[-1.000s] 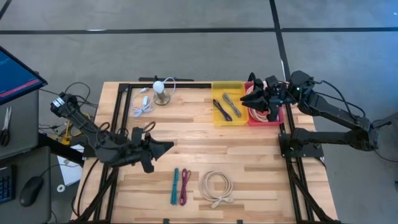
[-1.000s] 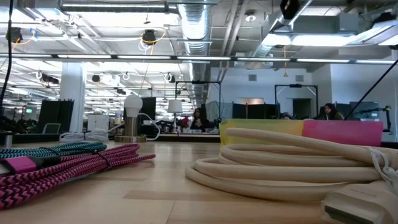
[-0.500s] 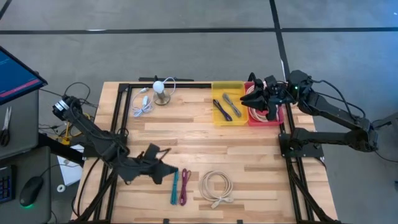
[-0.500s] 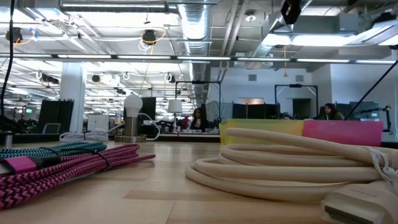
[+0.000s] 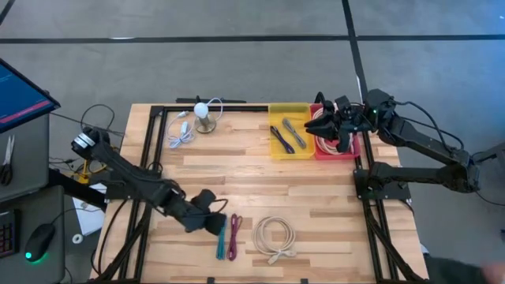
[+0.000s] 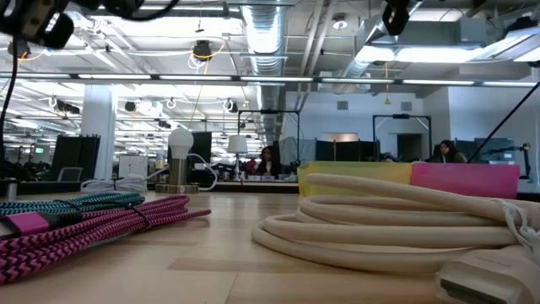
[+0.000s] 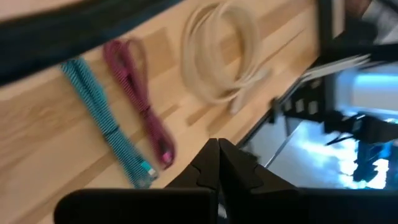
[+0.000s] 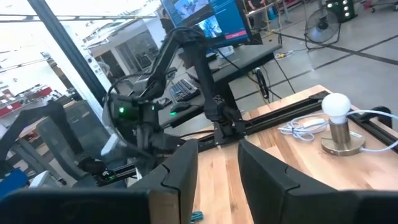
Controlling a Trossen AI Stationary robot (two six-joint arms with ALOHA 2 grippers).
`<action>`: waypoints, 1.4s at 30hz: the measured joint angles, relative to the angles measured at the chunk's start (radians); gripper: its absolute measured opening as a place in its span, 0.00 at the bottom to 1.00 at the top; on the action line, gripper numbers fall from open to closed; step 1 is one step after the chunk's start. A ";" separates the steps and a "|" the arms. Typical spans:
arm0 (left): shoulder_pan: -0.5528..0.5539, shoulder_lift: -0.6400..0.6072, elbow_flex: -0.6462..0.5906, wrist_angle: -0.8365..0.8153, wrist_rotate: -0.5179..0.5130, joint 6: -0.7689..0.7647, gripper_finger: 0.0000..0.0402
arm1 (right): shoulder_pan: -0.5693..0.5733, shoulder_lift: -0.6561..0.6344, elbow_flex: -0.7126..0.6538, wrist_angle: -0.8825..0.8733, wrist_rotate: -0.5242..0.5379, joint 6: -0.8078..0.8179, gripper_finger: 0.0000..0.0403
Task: Pick & Place USB Port
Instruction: Put the blue charger cable into the yellow bin
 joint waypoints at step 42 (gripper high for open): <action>0.063 0.206 -0.066 -0.009 0.064 0.005 0.46 | 0.001 0.000 0.000 -0.008 0.002 -0.001 0.27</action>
